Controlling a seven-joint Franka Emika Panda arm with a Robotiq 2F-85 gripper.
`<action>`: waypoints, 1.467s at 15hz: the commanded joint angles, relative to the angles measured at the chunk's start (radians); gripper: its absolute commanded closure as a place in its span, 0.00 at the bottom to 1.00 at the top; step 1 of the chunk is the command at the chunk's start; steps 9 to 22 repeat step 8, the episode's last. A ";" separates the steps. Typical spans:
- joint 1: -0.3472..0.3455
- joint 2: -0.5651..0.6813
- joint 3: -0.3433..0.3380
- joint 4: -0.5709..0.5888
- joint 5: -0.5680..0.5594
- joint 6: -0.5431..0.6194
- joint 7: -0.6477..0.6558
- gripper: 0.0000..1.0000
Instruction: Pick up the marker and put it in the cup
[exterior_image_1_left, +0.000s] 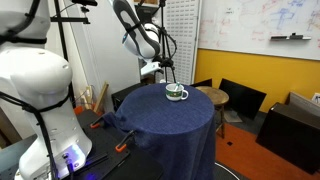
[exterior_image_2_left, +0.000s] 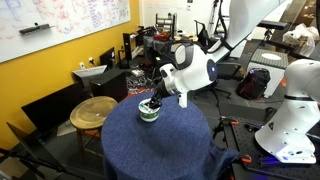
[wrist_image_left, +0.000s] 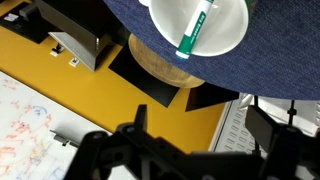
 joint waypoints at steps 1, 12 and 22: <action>0.009 -0.047 -0.014 -0.026 0.059 0.022 -0.084 0.00; 0.002 -0.011 0.001 -0.003 0.047 0.002 -0.054 0.00; 0.002 -0.011 0.001 -0.003 0.047 0.002 -0.054 0.00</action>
